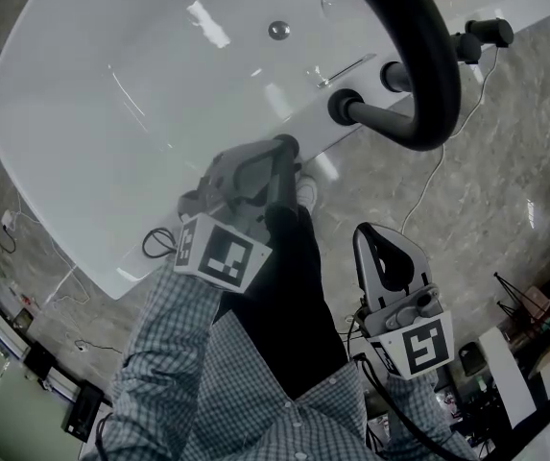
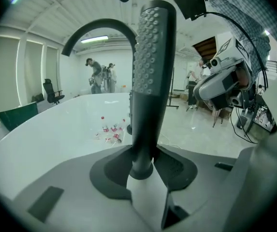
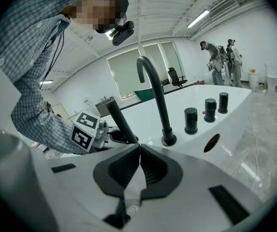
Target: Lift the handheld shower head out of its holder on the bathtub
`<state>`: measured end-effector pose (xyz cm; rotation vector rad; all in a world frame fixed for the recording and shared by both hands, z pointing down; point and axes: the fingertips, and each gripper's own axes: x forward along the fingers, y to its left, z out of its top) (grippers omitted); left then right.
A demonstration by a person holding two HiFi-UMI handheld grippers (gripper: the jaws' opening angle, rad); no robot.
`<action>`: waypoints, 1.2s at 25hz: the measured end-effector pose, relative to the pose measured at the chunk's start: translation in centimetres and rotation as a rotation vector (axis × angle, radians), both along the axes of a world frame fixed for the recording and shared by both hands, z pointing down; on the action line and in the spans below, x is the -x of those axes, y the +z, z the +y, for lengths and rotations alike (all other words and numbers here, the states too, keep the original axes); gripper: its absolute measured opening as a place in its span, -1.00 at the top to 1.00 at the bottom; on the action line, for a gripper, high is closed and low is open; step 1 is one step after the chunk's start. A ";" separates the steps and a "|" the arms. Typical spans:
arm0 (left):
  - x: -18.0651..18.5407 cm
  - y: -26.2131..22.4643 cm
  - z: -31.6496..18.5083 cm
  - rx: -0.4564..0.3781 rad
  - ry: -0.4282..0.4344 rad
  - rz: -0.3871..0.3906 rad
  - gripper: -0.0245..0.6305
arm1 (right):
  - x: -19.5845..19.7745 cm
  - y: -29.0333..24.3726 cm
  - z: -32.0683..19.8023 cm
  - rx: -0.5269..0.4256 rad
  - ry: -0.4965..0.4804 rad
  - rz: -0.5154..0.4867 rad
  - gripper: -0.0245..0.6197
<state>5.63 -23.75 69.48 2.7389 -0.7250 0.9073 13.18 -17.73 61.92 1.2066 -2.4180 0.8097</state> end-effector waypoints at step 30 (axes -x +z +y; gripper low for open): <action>1.6 -10.0 0.7 -0.023 -0.013 0.010 0.49 | 1.1 -9.9 -0.3 -0.150 0.067 0.001 0.87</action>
